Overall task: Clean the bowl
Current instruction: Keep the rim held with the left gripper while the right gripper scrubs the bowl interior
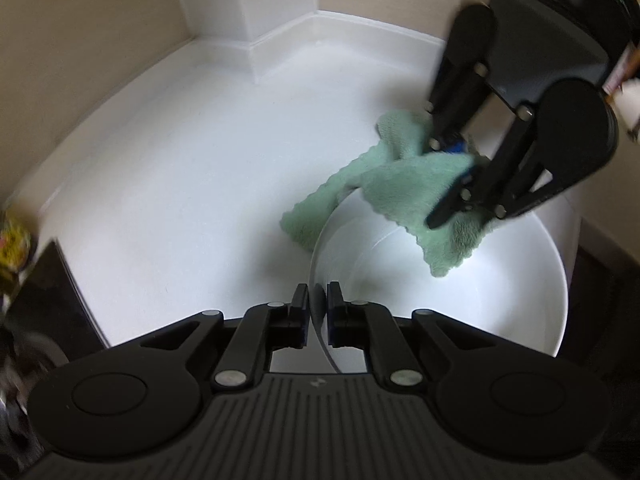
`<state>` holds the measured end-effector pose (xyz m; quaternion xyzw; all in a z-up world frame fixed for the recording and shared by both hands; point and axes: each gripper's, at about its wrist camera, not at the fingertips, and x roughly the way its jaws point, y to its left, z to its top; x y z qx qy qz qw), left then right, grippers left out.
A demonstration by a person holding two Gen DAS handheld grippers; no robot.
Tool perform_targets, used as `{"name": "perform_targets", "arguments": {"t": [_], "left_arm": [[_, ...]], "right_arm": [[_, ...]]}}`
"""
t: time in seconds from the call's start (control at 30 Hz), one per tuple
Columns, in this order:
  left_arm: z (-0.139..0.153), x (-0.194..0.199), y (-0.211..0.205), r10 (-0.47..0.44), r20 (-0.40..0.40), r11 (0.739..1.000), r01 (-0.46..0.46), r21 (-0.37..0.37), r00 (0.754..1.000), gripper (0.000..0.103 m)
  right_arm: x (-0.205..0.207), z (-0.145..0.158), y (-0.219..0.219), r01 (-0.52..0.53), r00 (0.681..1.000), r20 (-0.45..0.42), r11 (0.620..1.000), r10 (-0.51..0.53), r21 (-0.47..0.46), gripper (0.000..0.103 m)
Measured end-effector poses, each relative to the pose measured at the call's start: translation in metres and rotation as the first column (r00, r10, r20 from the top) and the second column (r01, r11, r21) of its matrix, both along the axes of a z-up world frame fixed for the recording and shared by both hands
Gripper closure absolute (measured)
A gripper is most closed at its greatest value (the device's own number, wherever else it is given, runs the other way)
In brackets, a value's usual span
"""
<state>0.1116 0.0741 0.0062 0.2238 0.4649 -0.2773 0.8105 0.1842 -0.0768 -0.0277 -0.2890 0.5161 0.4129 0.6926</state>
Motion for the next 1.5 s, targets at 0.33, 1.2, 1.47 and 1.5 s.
{"name": "perform_targets", "arguments": {"t": [0.33, 1.2, 1.47, 1.5], "left_arm": [[-0.01, -0.003, 0.0, 0.136, 0.006, 0.99, -0.136, -0.024, 0.991, 0.091], [-0.015, -0.009, 0.0, 0.131, -0.019, 0.991, -0.131, -0.033, 0.991, 0.093], [-0.015, -0.014, 0.003, 0.114, -0.038, 0.993, -0.115, -0.034, 0.993, 0.095], [-0.015, -0.012, 0.003, 0.092, -0.038, 0.995, -0.093, -0.035, 0.995, 0.095]], "right_arm": [[0.002, 0.008, 0.023, 0.0, 0.99, 0.14, 0.999, -0.006, 0.049, 0.088], [-0.001, 0.013, 0.014, 0.028, 0.989, 0.138, 0.994, -0.043, 0.11, 0.089], [-0.016, 0.008, -0.012, 0.179, 0.979, 0.067, 0.972, -0.191, 0.15, 0.092], [-0.018, 0.005, -0.013, 0.138, 0.988, 0.047, 0.983, -0.145, 0.122, 0.092]]}}
